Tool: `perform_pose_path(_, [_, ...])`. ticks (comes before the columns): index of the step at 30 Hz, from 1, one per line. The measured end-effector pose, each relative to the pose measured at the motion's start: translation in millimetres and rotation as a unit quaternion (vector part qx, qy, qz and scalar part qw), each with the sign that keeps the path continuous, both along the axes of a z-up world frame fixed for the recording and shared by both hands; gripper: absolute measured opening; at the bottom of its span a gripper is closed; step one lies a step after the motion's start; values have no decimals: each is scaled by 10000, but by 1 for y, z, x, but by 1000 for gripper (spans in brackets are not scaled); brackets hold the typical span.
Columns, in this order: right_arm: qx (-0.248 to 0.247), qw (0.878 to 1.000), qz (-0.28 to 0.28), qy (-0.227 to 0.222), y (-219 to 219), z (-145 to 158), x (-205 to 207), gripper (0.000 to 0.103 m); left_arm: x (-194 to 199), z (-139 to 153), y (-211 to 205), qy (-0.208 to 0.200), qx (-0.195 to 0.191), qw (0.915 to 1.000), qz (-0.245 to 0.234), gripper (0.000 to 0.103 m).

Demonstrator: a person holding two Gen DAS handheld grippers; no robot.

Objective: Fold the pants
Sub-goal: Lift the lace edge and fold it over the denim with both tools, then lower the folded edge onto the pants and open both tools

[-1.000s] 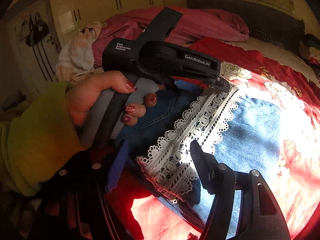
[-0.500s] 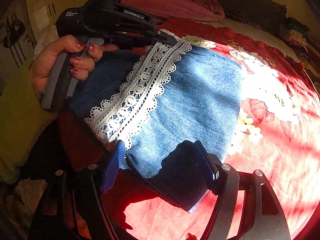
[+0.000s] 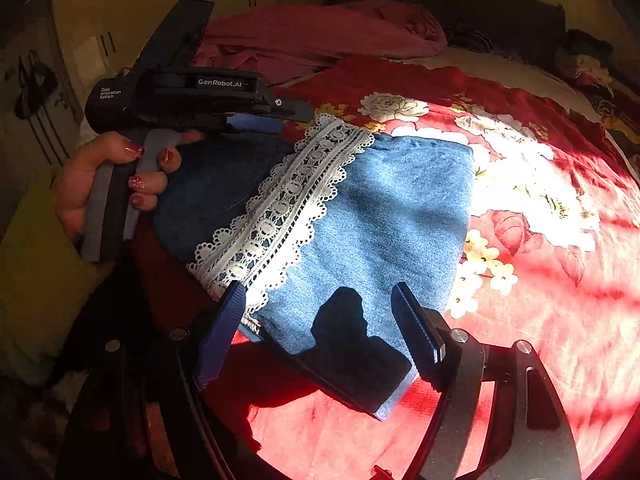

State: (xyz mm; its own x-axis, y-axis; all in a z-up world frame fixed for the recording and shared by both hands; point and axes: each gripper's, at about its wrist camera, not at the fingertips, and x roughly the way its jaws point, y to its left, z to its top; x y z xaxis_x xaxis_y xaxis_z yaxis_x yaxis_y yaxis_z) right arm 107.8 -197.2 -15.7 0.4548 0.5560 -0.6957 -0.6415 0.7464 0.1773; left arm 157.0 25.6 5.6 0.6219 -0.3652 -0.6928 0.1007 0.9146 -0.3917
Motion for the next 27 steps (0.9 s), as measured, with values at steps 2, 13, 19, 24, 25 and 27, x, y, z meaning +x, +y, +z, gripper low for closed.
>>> perform_pose_path(2, [22,9999,-132,-9,-7,0,4,74,-18,4,3,14,54,10000,61,51])
perform_pose_path(13, [239,9983,-530,45,-30,3,-5,77,-87,1,3,297,13,9992,270,61])
perform_pose_path(19, [221,9981,-571,-25,-36,5,-12,78,-107,-16,-10,566,-379,9977,16,60])
perform_pose_path(24, [221,9981,-576,-53,-37,5,-13,78,-111,-26,-26,735,-518,9959,-85,42])
perform_pose_path(25, [236,9981,-564,-37,-37,5,-14,78,-111,-29,-28,778,-499,9957,-98,41])
perform_pose_path(27, [238,9982,-559,-19,-38,2,-14,78,-106,-36,-32,929,-461,9946,-32,41])
